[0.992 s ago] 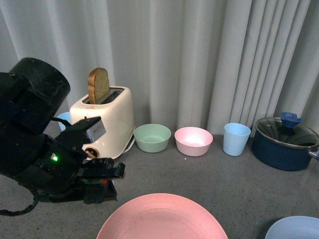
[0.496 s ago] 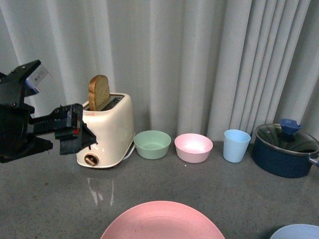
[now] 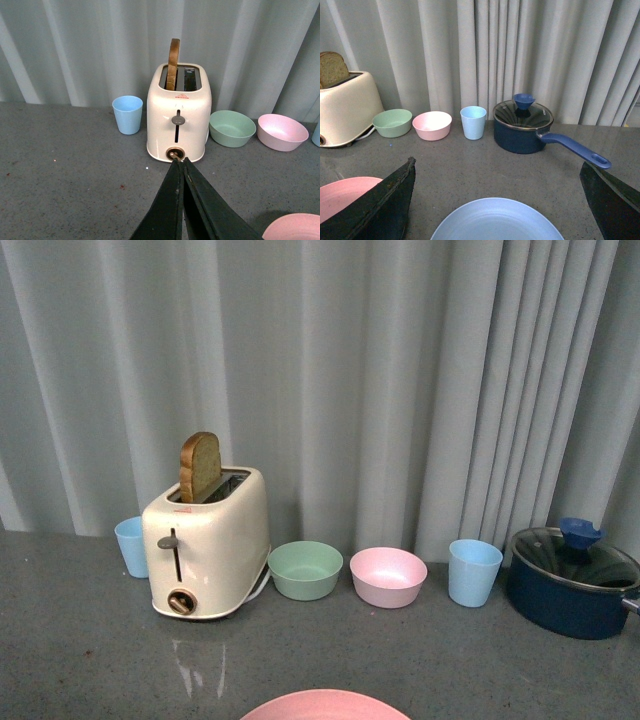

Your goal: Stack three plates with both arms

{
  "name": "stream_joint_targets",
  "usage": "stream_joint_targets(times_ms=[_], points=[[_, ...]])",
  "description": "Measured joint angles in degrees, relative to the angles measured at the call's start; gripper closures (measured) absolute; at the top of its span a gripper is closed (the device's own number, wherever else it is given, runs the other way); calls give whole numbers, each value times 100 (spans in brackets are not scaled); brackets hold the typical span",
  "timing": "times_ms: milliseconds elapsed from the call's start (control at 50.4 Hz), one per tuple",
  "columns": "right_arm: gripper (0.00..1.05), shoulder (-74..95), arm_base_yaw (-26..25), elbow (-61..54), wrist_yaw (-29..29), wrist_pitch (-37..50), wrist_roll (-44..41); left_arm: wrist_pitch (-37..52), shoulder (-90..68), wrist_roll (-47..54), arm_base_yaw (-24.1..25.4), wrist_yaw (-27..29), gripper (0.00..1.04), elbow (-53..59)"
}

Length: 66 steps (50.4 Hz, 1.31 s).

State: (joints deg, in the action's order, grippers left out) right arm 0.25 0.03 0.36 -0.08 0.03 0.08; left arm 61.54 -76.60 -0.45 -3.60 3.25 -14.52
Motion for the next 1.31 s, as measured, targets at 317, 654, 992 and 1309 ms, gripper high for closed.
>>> stream_joint_targets(times_ms=[317, 654, 992, 1309], points=[[7, 0, 0, 0, 0, 0, 0, -363, 1241, 4, 345, -308, 101, 894], [7, 0, 0, 0, 0, 0, 0, -1482, 2723, 4, 345, -319, 101, 1266], [7, 0, 0, 0, 0, 0, 0, -3069, 4531, 4, 345, -321, 101, 1292], [7, 0, 0, 0, 0, 0, 0, -4057, 5574, 4, 345, -323, 101, 1296]])
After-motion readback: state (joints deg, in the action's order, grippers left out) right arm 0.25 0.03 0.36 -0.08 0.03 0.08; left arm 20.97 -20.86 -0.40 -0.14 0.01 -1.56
